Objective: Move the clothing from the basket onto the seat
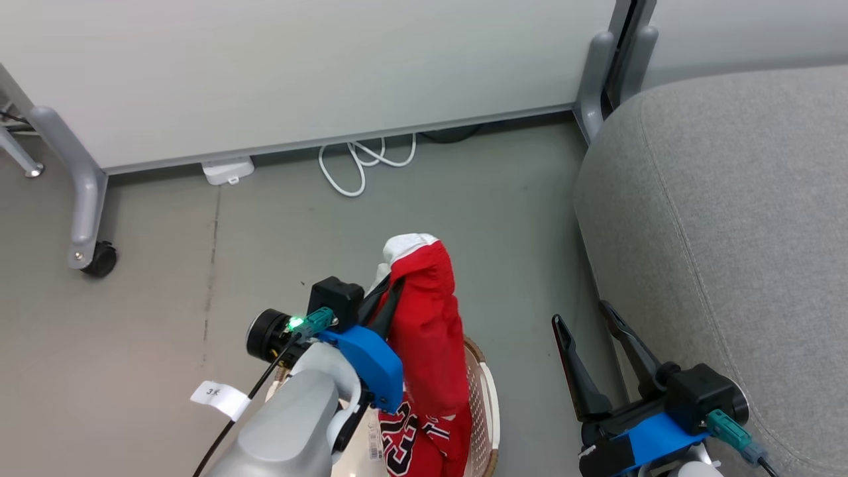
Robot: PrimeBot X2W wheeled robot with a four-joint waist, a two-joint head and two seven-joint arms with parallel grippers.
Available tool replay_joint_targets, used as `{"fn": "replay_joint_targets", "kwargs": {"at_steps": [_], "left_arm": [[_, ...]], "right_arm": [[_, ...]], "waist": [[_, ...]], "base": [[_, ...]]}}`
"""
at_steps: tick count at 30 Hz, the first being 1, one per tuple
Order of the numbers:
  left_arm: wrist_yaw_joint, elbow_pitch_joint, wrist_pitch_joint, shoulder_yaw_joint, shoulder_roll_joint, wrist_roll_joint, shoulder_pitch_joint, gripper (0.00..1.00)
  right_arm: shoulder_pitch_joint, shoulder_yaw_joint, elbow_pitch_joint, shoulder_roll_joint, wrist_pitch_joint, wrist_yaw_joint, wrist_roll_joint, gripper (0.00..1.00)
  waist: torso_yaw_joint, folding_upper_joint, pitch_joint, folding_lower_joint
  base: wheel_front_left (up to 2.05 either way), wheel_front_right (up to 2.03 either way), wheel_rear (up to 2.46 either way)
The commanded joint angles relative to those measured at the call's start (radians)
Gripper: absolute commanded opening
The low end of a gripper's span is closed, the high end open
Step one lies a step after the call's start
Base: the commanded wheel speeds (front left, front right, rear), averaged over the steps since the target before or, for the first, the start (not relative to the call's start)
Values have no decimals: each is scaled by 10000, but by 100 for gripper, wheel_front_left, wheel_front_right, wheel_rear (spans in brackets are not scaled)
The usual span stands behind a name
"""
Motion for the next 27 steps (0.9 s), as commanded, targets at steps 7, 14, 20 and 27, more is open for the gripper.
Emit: {"fn": "replay_joint_targets", "kwargs": {"at_steps": [7, 14, 20, 27], "left_arm": [[233, -912, -28, -1045, -1, -833, -538, 0], [561, -1598, 179, -2078, -2, -1589, -1140, 0], [841, -2021, 263, -2715, 0, -2203, -1595, 0], [1151, -2401, 422, -3615, 0, -2929, -2254, 0]], "right_arm": [[415, 19, 31, -25, 98, 5, -25, 100], [615, 106, 5, -25, 240, 5, -35, 100], [674, 192, -23, -25, 354, 5, -64, 100], [811, 285, -149, -25, 490, 5, -121, 100]], "waist": [[209, -1, -614, 2], [278, -1, -962, 2], [271, -1, -1168, 2], [211, -1, -1365, 2]], "base": [[0, 0, 0], [0, 0, 0], [0, 0, 0], [0, 0, 0]]}}
